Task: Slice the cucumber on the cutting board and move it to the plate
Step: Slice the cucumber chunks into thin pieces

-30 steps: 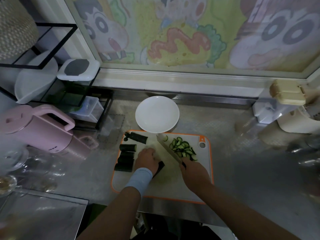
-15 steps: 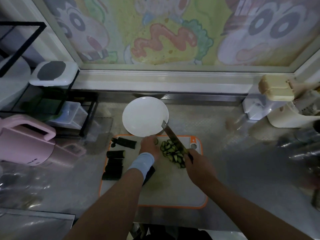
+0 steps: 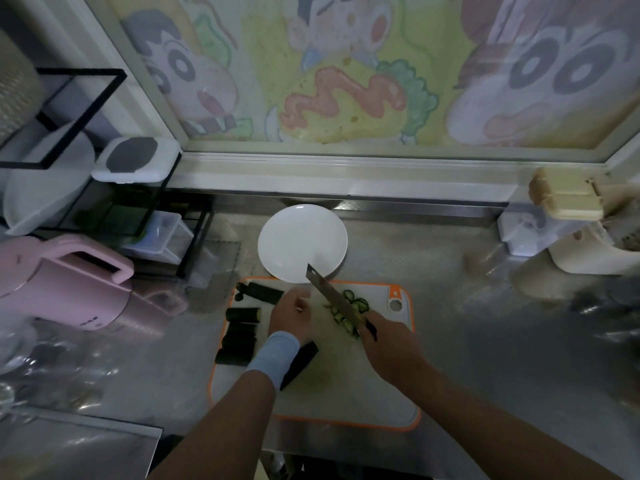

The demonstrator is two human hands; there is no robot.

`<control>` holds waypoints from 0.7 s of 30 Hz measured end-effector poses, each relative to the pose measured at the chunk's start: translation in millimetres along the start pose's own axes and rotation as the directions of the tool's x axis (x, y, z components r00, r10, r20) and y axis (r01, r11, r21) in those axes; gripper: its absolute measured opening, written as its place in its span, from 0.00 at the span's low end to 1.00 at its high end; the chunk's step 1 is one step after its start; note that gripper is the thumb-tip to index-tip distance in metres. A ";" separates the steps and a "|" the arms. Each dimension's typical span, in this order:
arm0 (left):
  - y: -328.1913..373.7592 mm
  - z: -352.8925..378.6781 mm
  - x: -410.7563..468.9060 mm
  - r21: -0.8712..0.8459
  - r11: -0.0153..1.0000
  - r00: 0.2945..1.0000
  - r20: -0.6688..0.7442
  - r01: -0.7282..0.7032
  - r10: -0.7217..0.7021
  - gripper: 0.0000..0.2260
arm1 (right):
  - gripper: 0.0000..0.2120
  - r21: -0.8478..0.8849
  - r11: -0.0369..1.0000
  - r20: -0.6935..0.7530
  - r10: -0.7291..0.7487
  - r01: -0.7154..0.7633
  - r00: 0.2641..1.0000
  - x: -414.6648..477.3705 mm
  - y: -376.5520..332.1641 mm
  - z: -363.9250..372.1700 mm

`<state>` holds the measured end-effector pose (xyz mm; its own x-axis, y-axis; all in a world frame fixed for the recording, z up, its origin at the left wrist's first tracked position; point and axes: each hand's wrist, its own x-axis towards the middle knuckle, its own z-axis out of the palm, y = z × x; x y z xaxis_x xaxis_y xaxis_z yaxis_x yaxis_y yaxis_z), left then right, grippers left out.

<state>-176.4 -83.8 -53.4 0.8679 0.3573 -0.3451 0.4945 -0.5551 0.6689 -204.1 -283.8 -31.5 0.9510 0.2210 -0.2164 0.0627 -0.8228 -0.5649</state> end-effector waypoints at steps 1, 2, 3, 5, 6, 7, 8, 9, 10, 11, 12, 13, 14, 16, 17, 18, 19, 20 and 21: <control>-7.3 -4.3 -4.6 0.079 0.997 0.999 0.032 -0.020 0.018 0.11 | 0.09 -0.005 1.000 0.013 -0.009 0.009 1.000 -2.3 -2.1 2.3; -15.5 -8.5 -9.4 0.161 0.986 0.996 0.082 -0.042 0.029 0.11 | 0.09 -0.020 1.000 0.033 -0.023 0.023 0.999 -5.6 -4.1 5.4; -24.1 -11.2 -13.5 0.244 0.968 0.990 0.138 -0.066 0.032 0.09 | 0.10 -0.044 0.998 0.056 -0.040 0.043 0.998 -9.0 -5.9 8.2; -40.7 -14.3 -24.1 0.394 0.908 0.970 0.236 -0.145 0.053 0.09 | 0.11 -0.096 0.992 0.111 -0.068 0.079 0.991 -15.9 -9.0 14.7; -47.9 -15.1 -29.4 0.439 0.882 0.966 0.251 -0.171 0.063 0.12 | 0.11 -0.113 0.989 0.129 -0.081 0.096 0.988 -18.7 -10.1 18.0; -52.8 -15.5 -34.6 0.453 0.874 0.967 0.246 -0.176 0.067 0.13 | 0.10 -0.123 0.986 0.137 -0.094 0.111 0.986 -21.1 -10.5 21.6; -55.4 -15.5 -39.5 0.449 0.877 0.970 0.233 -0.171 0.069 0.14 | 0.09 -0.126 0.984 0.140 -0.104 0.122 0.985 -23.0 -10.9 24.7; -57.6 -15.0 -43.5 0.434 0.887 0.973 0.222 -0.158 0.064 0.16 | 0.09 -0.122 0.984 0.143 -0.111 0.129 0.983 -24.5 -11.1 27.5; -57.8 -14.5 -46.8 0.408 0.904 0.977 0.206 -0.131 0.049 0.17 | 0.08 -0.118 0.984 0.149 -0.119 0.137 0.982 -25.7 -11.1 30.2; -57.3 -14.3 -49.8 0.388 0.916 0.981 0.190 -0.100 0.027 0.17 | 0.09 -0.117 0.982 0.155 -0.130 0.149 0.979 -26.6 -11.4 32.7; -57.4 -13.5 -52.0 0.386 0.918 0.984 0.179 -0.085 0.016 0.16 | 0.10 -0.124 0.978 0.162 -0.146 0.167 0.976 -27.6 -11.5 34.8; -58.8 -11.6 -52.7 0.388 0.918 0.985 0.173 -0.081 0.014 0.14 | 0.11 -0.138 0.973 0.167 -0.164 0.187 0.972 -28.0 -12.0 36.3; -61.8 -9.3 -52.7 0.386 0.918 0.986 0.167 -0.085 0.021 0.13 | 0.13 -0.151 0.967 0.168 -0.177 0.203 0.970 -28.1 -12.6 36.9; -66.3 -6.7 -54.8 0.370 0.924 0.986 0.161 -0.101 0.043 0.13 | 0.14 -0.159 0.964 0.162 -0.186 0.212 0.969 -26.8 -12.5 37.0; -68.6 -5.3 -55.3 0.363 0.926 0.986 0.159 -0.104 0.048 0.13 | 0.14 -0.158 0.965 0.162 -0.182 0.207 0.970 -26.4 -12.0 37.3; -70.6 -4.2 -55.6 0.356 0.928 0.986 0.157 -0.113 0.060 0.13 | 0.14 -0.156 0.966 0.165 -0.178 0.204 0.970 -26.2 -11.8 37.5; -72.5 -3.4 -56.2 0.350 0.928 0.985 0.158 -0.126 0.074 0.12 | 0.15 -0.156 0.966 0.172 -0.177 0.204 0.969 -26.3 -11.1 37.7; -74.0 -2.7 -57.0 0.344 0.929 0.983 0.160 -0.138 0.087 0.12 | 0.15 -0.159 0.966 0.181 -0.174 0.203 0.968 -26.7 -9.7 38.0; -75.0 -1.8 -57.6 0.336 0.930 0.981 0.166 -0.151 0.099 0.11 | 0.15 -0.165 0.966 0.188 -0.168 0.200 0.968 -27.0 -8.3 38.4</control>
<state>-263.7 -61.3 -82.5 0.9084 0.1705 -0.3817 0.3446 -0.8222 0.4530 -241.9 -262.9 -51.5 0.8528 0.4505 -0.2643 0.3003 -0.8369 -0.4576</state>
